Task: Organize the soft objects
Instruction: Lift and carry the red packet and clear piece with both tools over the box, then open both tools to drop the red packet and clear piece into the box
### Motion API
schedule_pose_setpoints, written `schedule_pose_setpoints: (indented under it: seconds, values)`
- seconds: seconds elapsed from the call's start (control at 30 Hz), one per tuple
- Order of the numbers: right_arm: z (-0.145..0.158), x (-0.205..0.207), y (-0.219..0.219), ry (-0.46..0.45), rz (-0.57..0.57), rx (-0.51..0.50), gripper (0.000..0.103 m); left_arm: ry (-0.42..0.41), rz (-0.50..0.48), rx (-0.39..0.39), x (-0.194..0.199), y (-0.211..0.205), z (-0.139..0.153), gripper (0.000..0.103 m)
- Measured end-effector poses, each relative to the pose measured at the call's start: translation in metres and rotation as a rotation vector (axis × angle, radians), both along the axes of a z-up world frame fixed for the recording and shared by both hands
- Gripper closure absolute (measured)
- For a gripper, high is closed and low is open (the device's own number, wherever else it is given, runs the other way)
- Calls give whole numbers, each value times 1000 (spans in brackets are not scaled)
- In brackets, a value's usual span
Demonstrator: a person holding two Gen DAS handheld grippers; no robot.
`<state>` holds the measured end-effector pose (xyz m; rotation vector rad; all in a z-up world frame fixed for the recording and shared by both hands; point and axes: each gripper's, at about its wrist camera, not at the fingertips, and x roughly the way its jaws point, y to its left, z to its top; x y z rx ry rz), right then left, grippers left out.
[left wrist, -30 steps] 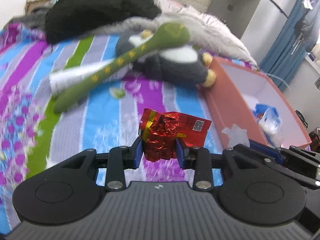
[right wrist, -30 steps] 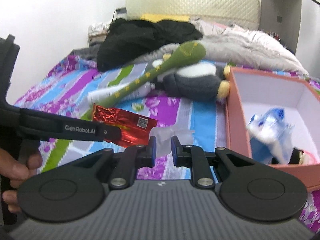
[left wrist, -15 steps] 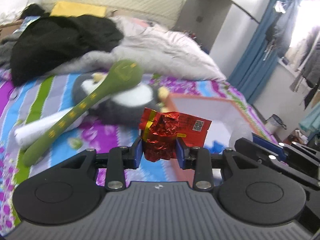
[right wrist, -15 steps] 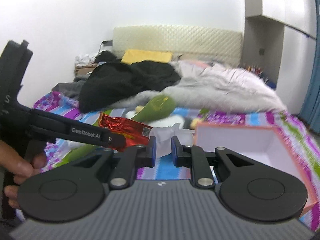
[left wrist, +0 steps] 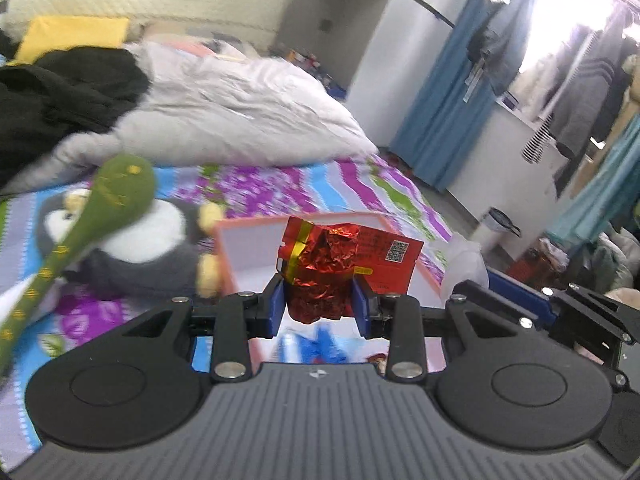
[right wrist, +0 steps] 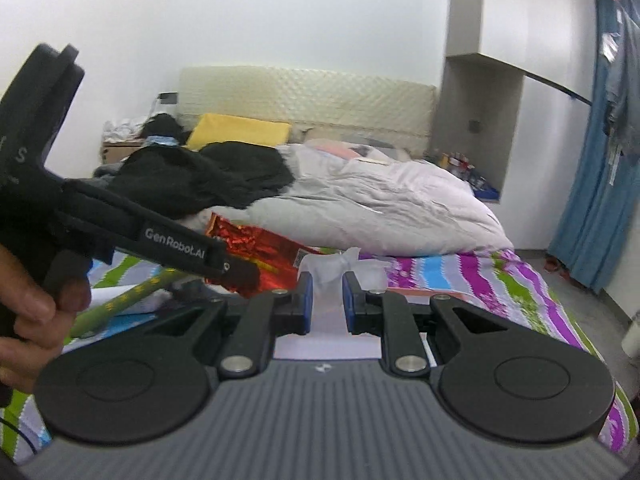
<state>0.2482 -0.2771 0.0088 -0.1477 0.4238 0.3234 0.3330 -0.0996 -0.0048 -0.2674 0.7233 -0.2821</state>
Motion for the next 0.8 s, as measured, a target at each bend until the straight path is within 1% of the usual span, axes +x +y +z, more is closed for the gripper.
schedule_pose_setpoints:
  seconds: [0.1,0.17,0.33,0.43,0.57,0.67,0.8]
  values:
    - [-7,14,-17,58,-70,-36,84,49,-51,-21,19,-24,-12,63]
    - [-17,25,-32,120,-107,-13,84,87,-79,-16,33,-43,-25,63]
    - [-50,46,-63,243,-190,32,84,159,-119,27,59,-74,-62,63]
    - [-71,56,-77,308,-224,57,84,211,-130,37,73,-84,-85,63]
    - [-101,69,-90,385,-259,78,84,264,-141,42,93,-91,-106,63]
    - [-117,75,-94,430,-269,100,84,278,-149,51,100,-92,-116,63]
    - [-130,72,-97,462,-271,117,83,286,-153,60,104,-93,-122,63]
